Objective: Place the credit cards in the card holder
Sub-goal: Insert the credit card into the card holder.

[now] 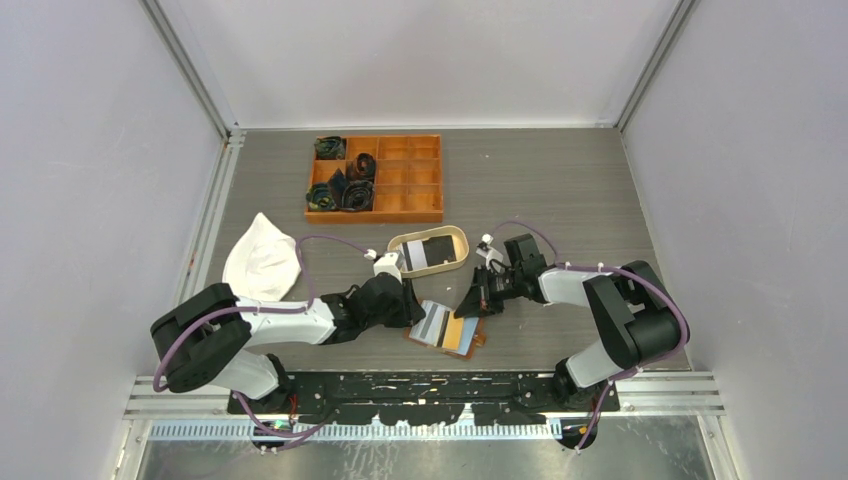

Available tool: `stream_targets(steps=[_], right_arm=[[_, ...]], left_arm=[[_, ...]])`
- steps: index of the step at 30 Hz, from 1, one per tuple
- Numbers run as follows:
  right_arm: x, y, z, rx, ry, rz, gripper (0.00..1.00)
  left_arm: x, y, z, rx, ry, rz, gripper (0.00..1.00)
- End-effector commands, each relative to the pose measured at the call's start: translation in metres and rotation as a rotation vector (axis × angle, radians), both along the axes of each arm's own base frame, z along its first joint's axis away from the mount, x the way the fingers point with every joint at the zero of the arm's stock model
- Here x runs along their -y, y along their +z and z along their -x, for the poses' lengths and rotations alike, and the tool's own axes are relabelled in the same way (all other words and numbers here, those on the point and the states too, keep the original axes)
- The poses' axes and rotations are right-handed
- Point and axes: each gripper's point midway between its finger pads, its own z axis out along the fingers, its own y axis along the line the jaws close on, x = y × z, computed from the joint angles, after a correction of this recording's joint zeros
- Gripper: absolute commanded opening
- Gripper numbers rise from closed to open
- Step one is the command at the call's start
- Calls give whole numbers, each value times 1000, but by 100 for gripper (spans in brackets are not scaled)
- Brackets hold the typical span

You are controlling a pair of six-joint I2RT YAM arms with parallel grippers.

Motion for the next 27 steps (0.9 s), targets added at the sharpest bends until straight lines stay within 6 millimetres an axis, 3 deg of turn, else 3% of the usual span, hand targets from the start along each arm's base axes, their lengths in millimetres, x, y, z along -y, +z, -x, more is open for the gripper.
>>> stream_targets(steps=[1, 9, 19, 27], right_arm=[[4, -1, -24, 111, -25, 37, 1], [5, -2, -25, 92, -48, 20, 1], [-12, -3, -10, 41, -3, 1, 1], [-15, -6, -30, 71, -96, 3, 3]], left_arm=[[-15, -25, 14, -56, -33, -92, 36], [-14, -23, 14, -54, -35, -87, 37], [-13, -22, 15, -57, -39, -80, 37], [-9, -20, 16, -62, -49, -62, 38]])
